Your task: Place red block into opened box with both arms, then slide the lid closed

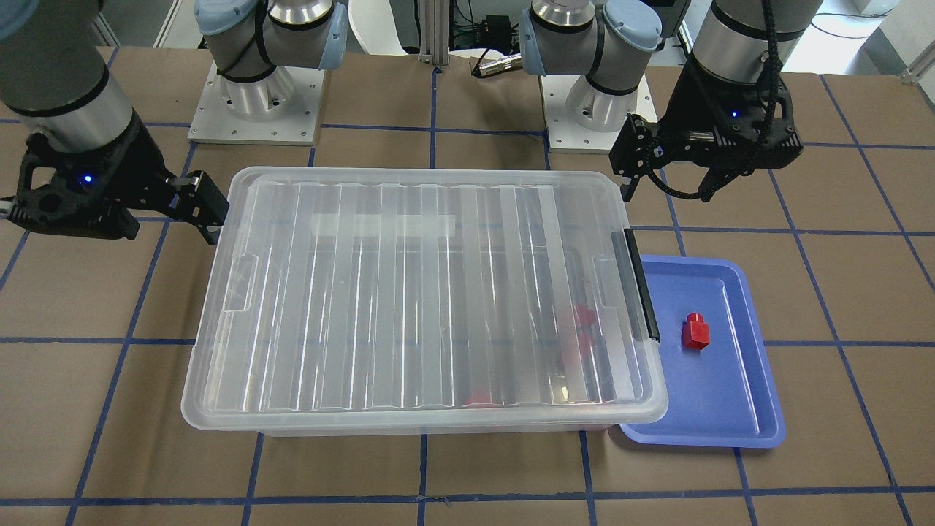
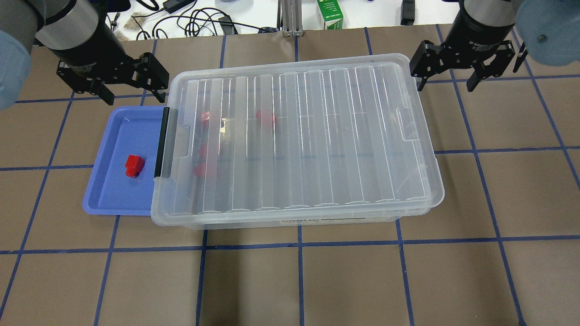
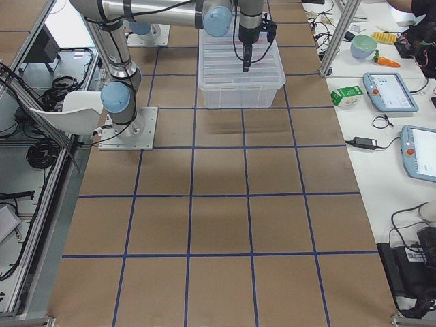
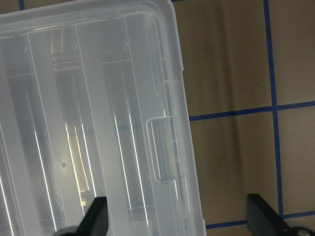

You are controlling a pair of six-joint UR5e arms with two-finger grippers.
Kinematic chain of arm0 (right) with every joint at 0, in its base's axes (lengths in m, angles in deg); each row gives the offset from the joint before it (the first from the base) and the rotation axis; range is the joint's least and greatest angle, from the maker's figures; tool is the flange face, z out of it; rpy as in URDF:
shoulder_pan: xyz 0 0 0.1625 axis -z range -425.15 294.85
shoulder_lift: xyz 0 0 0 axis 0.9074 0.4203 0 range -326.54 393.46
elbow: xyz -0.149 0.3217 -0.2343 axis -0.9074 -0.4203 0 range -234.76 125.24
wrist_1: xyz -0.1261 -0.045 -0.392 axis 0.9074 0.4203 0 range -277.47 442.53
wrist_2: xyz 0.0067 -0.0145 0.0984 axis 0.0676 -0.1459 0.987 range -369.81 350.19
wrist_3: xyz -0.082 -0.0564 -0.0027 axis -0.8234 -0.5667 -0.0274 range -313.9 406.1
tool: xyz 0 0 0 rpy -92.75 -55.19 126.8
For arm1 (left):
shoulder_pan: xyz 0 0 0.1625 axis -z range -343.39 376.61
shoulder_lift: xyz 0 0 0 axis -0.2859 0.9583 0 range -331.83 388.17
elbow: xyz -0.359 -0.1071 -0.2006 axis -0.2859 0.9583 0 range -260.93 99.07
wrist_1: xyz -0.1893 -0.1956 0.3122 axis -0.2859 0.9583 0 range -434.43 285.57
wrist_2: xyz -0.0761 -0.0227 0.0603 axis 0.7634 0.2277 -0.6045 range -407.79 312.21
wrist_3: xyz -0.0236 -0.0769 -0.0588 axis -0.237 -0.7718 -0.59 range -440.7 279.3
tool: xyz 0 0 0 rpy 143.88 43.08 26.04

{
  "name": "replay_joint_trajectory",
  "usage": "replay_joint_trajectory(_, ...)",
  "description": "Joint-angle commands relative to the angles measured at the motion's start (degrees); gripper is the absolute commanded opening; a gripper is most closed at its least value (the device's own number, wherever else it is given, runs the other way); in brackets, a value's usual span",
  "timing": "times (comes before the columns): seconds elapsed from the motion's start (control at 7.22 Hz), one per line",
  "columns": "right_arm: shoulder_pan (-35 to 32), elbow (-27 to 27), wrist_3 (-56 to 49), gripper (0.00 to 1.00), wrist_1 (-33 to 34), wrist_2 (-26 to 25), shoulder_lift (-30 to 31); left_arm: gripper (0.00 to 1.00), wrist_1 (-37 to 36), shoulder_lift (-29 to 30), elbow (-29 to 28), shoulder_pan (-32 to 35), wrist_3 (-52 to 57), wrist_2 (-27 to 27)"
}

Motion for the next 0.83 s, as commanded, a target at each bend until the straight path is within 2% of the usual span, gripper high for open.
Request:
replay_joint_trajectory(0.0,0.8,7.8,-3.7,1.00,13.1,0.0,-3.4,1.00,-0.1,0.0,-0.2,0.0,0.1,-0.2)
replay_joint_trajectory(0.14,0.8,9.5,-3.7,1.00,16.4,0.0,-4.5,1.00,-0.4,0.8,-0.2,0.0,0.0,-0.5)
replay_joint_trajectory(0.69,1.2,9.4,-5.5,1.00,17.0,-0.6,-5.7,1.00,-0.5,-0.2,-0.1,-0.2,0.2,-0.4)
